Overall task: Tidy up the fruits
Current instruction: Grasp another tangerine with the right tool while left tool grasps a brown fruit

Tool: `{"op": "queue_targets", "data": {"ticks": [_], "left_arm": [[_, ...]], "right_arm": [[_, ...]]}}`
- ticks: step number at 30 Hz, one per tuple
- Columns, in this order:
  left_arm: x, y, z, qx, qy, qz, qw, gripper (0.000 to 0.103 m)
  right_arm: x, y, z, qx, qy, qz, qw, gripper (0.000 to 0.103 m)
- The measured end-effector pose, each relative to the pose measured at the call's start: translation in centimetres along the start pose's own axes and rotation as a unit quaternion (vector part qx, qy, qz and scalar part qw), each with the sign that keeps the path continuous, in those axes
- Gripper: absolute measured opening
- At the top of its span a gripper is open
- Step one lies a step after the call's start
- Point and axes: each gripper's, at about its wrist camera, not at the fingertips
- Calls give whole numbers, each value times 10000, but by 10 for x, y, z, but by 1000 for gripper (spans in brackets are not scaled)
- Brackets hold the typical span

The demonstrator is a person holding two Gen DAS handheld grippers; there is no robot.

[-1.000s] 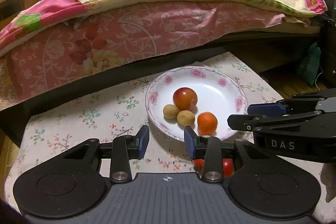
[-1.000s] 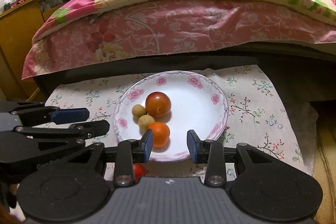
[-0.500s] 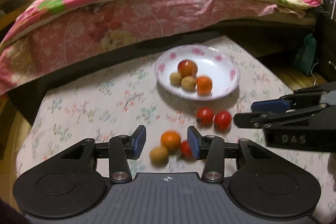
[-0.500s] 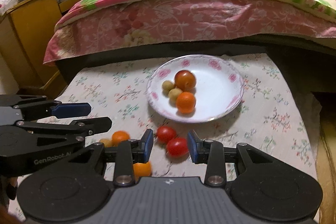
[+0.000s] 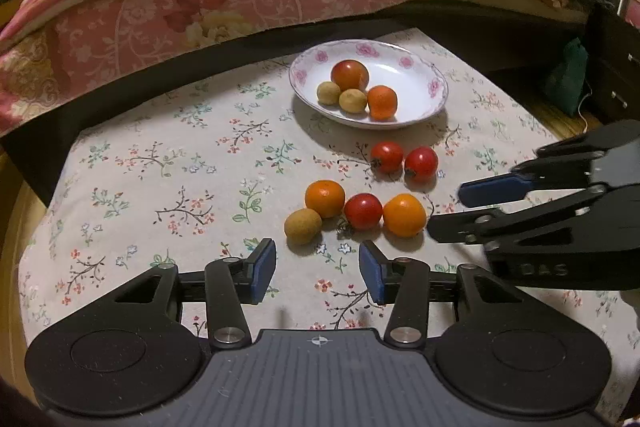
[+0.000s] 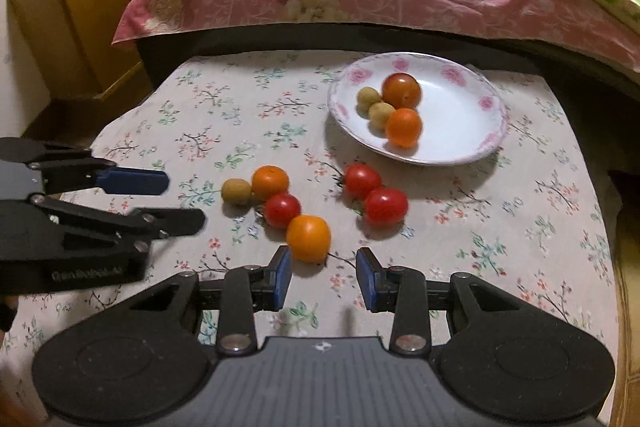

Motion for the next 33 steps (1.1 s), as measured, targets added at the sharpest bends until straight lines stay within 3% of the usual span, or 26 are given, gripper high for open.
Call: {"op": "queue_targets", "data": {"ticks": [8,15,26,33], "left_arm": [[-15,-3,2,-151,-67,111,9998,56],[-29,-4,2,-243,-137,121,9995,58],[-43,4,2,-396,-118,23,9991,55],[-55,9,11,-272,-101,44,9996,45]], "right_arm": [[-34,-2,1,94,110,316,9994,35],[-51,6,-1,78,222,325,9992,35],[-40,5,-12,-25,108,266,9996,31],[-34,5,-23,-277,110,304,9991,31]]}}
Point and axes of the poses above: each gripper's, at about its wrist camera, not at the fingertips, and x roughly against the way its jaws point, z to its left, y to its top, and after that the axes turned 7 degrees about -x, right-handed
